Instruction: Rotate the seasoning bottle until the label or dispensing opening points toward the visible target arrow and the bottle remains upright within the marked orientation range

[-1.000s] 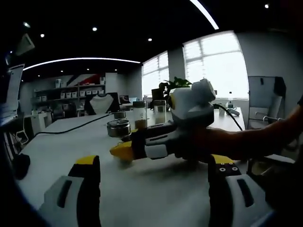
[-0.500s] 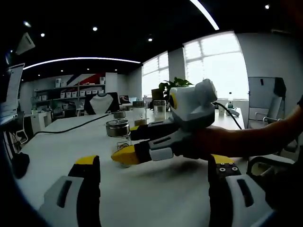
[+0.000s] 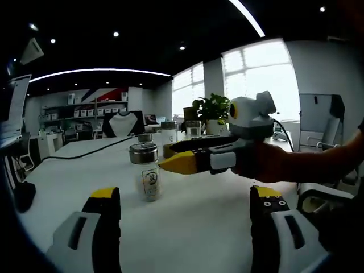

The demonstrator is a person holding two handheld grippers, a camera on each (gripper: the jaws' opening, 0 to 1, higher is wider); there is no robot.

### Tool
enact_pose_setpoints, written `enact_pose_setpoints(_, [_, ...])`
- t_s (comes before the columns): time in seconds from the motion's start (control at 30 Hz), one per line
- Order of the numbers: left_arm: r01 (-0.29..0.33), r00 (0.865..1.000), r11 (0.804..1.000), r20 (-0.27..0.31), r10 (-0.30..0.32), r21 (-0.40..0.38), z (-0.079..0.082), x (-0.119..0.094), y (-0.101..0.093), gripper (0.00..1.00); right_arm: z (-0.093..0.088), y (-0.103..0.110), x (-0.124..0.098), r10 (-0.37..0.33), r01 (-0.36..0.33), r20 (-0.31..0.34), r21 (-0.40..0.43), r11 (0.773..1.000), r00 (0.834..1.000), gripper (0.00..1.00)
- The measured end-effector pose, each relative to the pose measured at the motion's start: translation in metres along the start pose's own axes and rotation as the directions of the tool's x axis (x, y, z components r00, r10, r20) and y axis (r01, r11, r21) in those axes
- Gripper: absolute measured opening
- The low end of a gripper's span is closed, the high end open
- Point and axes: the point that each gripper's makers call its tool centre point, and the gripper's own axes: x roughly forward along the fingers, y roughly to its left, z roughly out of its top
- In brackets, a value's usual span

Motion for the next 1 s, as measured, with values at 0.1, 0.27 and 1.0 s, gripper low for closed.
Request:
enact_pose_setpoints(0.1, [0.003,1.0,1.0,-0.001,-0.003,-0.001,-0.001,0.001,-0.001,0.99,0.003,-0.007,-0.008,-0.013,0.013,0.021,0.019,1.0,1.0,0.55])
enact_pose_setpoints(0.27, [-0.002,1.0,1.0,-0.003,0.002,-0.005,-0.002,0.002,0.0,0.99,0.008,-0.014,-0.017,-0.026,0.026,0.038,0.001,1.0,0.999,0.52])
enact_pose_setpoints(1.0, [-0.026,1.0,1.0,0.005,0.026,0.003,0.0,0.001,0.001,1.0,0.007,-0.064,0.001,-0.151,0.15,0.047,0.025,0.988,0.987,0.58])
